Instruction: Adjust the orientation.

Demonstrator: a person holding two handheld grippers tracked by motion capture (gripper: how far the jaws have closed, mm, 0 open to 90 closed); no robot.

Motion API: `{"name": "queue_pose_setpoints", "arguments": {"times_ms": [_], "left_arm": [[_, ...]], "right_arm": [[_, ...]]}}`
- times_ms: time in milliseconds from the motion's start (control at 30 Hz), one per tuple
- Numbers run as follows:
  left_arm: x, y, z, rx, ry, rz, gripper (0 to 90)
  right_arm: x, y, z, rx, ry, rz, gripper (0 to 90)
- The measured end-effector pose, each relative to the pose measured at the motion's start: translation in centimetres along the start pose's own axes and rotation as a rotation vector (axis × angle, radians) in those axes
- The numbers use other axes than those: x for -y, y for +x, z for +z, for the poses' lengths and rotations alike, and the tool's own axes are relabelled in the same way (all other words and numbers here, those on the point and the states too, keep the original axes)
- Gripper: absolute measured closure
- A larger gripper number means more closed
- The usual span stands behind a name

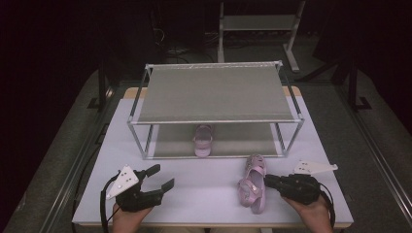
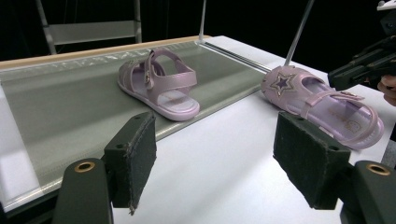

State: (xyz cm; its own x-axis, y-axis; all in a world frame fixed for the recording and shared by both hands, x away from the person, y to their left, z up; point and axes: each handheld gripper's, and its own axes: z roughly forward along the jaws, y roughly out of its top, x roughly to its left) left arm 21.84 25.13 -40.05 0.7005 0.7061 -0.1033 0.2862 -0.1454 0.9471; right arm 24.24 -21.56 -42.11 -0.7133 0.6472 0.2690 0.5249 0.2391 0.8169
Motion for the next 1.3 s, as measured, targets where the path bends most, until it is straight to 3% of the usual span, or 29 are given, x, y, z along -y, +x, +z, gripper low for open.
{"name": "queue_pose_setpoints", "arguments": {"times_ms": [167, 300, 367, 467, 567, 633, 733, 867, 967, 1100, 1167, 1300], "left_arm": [[0.0, -0.1, 0.0, -0.001, 0.001, -0.001, 29.8], [0.1, -0.1, 0.0, -0.001, 0.003, 0.001, 29.8], [0.1, -0.1, 0.0, -0.002, 0.002, 0.001, 29.8], [0.1, 0.0, 0.0, -0.003, 0.004, 0.002, 29.8], [0.1, 0.1, 0.0, -0.006, 0.005, 0.003, 29.9], [0.1, 0.0, -0.1, -0.007, 0.004, 0.006, 29.9], [0.1, 0.0, 0.0, -0.006, 0.004, 0.006, 30.0], [0.1, 0.0, 0.0, -0.006, 0.003, 0.006, 30.1], [0.1, 0.0, 0.0, -0.007, 0.003, 0.007, 30.1], [0.1, 0.0, -0.1, -0.007, 0.002, 0.007, 30.3], [0.1, 0.0, -0.1, -0.007, 0.003, 0.009, 30.6], [0.0, 0.1, -0.2, -0.009, -0.001, 0.009, 30.9]], "right_arm": [[0.6, -0.6, -0.5, 0.017, 0.017, 0.025, 79.3], [1.7, -1.6, -0.9, 0.084, 0.082, 0.05, 79.0], [2.0, -2.0, -1.2, 0.09, 0.079, 0.064, 78.3], [2.7, -2.8, -2.0, 0.107, 0.071, 0.12, 70.5], [2.8, -3.0, -2.4, 0.095, 0.057, 0.139, 63.5], [2.9, -3.0, -3.0, 0.073, 0.015, 0.178, 49.0], [3.0, -2.9, -3.4, 0.082, -0.006, 0.204, 32.6], [3.2, -2.3, -3.8, 0.055, -0.022, 0.229, 25.8], [3.1, -1.8, -3.8, 0.062, -0.025, 0.23, 25.6], [2.9, -0.7, -3.6, 0.037, -0.031, 0.209, 27.1], [2.6, -0.1, -3.5, 0.012, -0.049, 0.197, 34.9], [2.6, 0.5, -3.3, 0.025, -0.06, 0.195, 44.7]]}}
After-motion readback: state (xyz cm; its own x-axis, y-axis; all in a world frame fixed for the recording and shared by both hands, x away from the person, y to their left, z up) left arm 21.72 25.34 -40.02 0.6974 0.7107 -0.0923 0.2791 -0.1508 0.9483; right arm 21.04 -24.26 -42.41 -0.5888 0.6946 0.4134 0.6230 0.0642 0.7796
